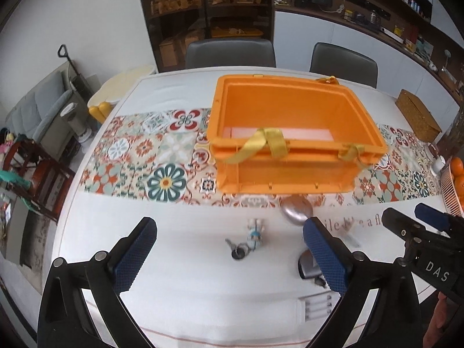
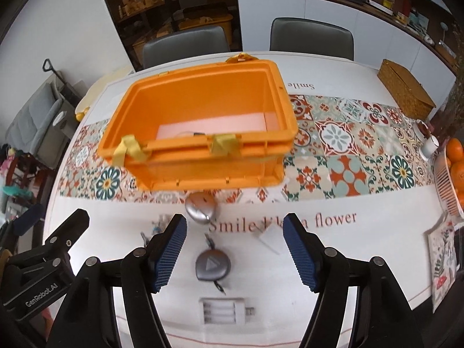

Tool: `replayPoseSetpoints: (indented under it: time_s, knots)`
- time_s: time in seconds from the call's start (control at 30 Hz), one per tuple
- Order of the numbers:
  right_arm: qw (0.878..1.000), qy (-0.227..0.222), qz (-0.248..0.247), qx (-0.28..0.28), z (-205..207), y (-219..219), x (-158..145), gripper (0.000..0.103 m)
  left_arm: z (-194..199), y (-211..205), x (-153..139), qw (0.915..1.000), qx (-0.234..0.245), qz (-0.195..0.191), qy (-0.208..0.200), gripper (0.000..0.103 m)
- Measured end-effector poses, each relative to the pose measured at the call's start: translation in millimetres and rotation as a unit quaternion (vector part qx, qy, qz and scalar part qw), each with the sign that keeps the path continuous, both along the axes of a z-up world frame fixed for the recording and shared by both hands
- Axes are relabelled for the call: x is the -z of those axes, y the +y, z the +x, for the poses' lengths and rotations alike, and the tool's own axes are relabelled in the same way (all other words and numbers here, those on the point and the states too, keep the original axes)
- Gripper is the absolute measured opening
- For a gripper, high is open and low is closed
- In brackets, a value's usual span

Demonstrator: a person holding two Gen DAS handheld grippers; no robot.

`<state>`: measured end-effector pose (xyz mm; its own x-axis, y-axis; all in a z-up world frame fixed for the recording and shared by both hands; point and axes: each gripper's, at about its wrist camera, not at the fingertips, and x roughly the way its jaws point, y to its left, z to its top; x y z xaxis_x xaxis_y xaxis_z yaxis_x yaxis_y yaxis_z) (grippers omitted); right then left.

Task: Organize rigid objects
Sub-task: 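Move both open tools back toward the remaining items on the table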

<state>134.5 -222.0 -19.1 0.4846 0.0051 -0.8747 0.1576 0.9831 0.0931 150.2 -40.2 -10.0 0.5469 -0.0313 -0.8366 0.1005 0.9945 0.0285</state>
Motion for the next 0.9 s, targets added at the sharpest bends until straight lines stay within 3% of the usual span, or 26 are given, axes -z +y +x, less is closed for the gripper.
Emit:
replayPoseSetpoints:
  time_s: [0.23,0.9]
  knots:
    - [1.0,0.007,0.01,-0.012,-30,6,12,0.069,-32,13,9,0.999,-0.021,-0.039,0.006,0.103]
    - [0.993,0.091,0.036,-0.061,-62,30,79,0.069,-83,32,66,0.9963,-0.06,-0.011,0.06,0.103]
